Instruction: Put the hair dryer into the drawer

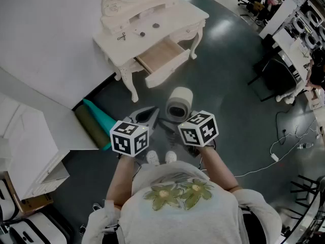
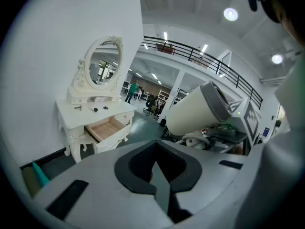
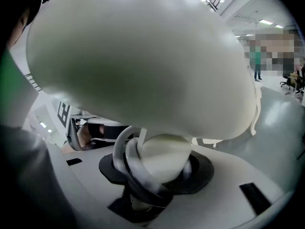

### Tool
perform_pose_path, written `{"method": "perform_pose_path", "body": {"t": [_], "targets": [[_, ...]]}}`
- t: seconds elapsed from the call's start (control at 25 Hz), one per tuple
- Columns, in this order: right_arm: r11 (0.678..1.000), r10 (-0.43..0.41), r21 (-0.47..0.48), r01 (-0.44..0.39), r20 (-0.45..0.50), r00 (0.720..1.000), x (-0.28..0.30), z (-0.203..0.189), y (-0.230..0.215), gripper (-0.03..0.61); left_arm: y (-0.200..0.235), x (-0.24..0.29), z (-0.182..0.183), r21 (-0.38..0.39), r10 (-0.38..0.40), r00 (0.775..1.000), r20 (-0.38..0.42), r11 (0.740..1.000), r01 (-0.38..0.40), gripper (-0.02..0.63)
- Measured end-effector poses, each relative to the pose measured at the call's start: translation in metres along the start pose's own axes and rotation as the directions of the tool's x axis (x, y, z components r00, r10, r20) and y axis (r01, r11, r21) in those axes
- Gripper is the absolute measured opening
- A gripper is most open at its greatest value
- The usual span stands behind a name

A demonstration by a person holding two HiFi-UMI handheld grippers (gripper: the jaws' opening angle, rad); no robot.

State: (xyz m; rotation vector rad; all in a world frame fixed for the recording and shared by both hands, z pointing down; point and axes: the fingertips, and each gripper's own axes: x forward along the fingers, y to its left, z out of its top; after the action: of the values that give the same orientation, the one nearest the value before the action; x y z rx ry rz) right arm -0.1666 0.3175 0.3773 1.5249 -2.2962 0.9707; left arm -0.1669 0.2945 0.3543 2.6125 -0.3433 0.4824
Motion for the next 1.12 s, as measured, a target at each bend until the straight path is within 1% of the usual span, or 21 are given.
{"method": "perform_pose_path", "body": {"t": [0.24,0.44,0.76,0.92,1.12], "targets": [[0.999,0.015,0.033,-0.015,0.009,1.000,-0.008,-0.001,-0.017,0.212,-0.007,0.018,0.001,-0.003,0.001,1.000,-0.013,1.000,-0.001,0.009],[0.999,0.018,0.039,-0.018,0.004,1.000,-0.019,-0.011,-0.032,0.212,-0.015,0.030,-0.008,-0.006,0.014,0.999,-0.030,1.000,-0.014,0.009],[0.999,-0.023,-0.027,0.022,-0.038,0.999,-0.021,-0.018,-0.064,0.212,-0.006,0.053,-0.012,-0.032,0.025,0.999,-0.046,0.999,-0.027,0.009],[0.997,-0.046,-0.070,0.042,-0.060,0.997,-0.014,-0.010,-0.083,0.212,0.009,0.071,-0.003,-0.039,0.017,0.999,-0.051,0.999,-0.019,0.009],[0.992,-0.068,-0.108,0.057,-0.101,0.993,0.008,0.008,-0.111,0.212,0.040,0.097,0.014,-0.042,0.007,0.998,-0.064,0.999,-0.009,0.009]]}}
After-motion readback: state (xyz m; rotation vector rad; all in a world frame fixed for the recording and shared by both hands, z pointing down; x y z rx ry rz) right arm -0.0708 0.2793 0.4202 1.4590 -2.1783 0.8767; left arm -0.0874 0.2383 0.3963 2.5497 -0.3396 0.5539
